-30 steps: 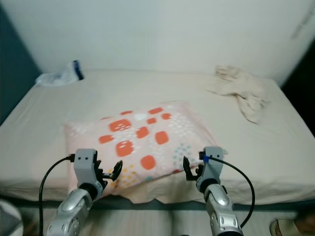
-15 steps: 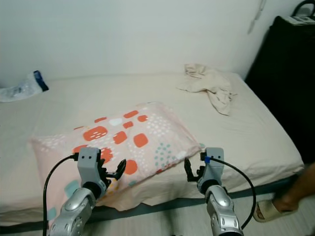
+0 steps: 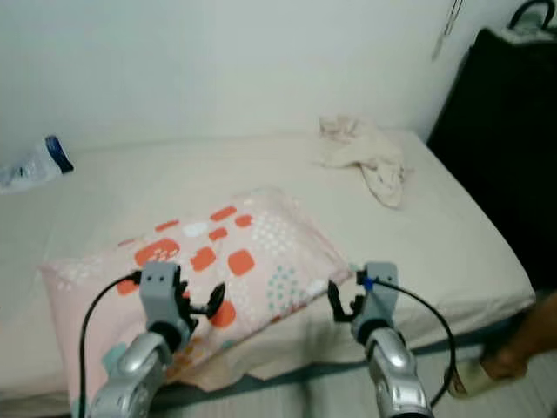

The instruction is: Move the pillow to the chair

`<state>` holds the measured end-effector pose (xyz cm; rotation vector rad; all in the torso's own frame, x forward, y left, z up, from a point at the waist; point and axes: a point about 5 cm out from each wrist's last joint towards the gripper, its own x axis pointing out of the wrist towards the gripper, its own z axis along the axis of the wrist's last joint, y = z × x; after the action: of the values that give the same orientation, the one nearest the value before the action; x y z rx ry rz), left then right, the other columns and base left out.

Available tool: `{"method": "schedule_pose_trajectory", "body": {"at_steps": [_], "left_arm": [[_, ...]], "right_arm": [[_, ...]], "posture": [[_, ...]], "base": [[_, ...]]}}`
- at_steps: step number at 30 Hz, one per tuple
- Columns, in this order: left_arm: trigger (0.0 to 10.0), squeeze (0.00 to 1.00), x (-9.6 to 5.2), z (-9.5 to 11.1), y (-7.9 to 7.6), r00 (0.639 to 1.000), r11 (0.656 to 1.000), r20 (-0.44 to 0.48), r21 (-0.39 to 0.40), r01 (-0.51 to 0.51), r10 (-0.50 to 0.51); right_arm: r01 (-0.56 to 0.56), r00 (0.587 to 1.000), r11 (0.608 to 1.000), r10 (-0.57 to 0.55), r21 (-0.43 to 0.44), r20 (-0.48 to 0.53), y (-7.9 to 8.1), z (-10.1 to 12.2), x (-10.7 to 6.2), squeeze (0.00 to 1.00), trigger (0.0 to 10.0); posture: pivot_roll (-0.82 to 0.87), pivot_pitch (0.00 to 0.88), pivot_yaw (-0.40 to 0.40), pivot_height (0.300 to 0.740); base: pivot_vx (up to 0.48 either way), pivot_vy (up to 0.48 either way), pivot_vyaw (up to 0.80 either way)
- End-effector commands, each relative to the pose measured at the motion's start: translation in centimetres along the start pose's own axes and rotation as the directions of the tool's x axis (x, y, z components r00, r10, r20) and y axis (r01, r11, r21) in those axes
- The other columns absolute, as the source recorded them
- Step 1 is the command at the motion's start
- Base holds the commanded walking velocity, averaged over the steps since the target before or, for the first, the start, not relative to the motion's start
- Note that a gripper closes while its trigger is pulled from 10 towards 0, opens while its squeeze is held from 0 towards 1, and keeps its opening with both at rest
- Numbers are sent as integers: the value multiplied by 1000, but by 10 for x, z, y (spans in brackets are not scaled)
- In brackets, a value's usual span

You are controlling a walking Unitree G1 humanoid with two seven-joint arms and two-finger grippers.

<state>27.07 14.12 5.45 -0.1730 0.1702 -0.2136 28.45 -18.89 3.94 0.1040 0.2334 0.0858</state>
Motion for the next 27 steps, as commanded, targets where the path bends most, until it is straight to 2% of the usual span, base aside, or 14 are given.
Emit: {"method": "schedule_pose_trajectory", "body": {"at_steps": [1,6,12,14,17,22,26,27], "left_arm": [[10000,0,-6,-6,10,999,999,-25,-3,-35,35],[10000,0,-6,-6,10,999,999,-25,-9,-40,40],[10000,0,-6,-6,14,997,997,-25,-12,-76,76],[10000,0,-6,-3,18,994,994,-17,5,-112,112],[10000,0,-6,1,26,987,987,-9,23,-161,161],[10000,0,-6,10,38,980,979,7,40,-199,199],[10000,0,-5,20,55,975,972,-6,83,-221,222],[10000,0,-5,20,55,975,972,-6,83,-221,222]], "right_arm": [[-30,999,999,30,12,-21,10,-7,-1,0,10000],[-36,999,999,36,10,-21,10,-7,-1,0,10000],[-56,998,998,56,-2,-12,12,-5,-1,0,10000],[-125,992,992,125,-7,14,15,-1,-3,0,10000],[-150,988,989,150,-1,29,12,3,-4,0,10000],[-107,994,994,107,3,23,-3,4,-5,0,10000],[82,996,996,-80,34,-32,-38,1,-5,0,10000],[82,996,996,-80,34,-32,-38,1,-5,0,10000]], "posture": [[-17,121,0,740],[-16,125,1,740],[-15,129,1,740],[-15,131,1,740],[-15,132,1,740],[-18,136,4,740],[-16,139,6,740],[-16,139,6,740]], "base": [[322,0,0],[298,0,0],[0,0,0],[0,0,800],[0,0,777],[0,0,759],[0,0,0],[0,0,0]]}}
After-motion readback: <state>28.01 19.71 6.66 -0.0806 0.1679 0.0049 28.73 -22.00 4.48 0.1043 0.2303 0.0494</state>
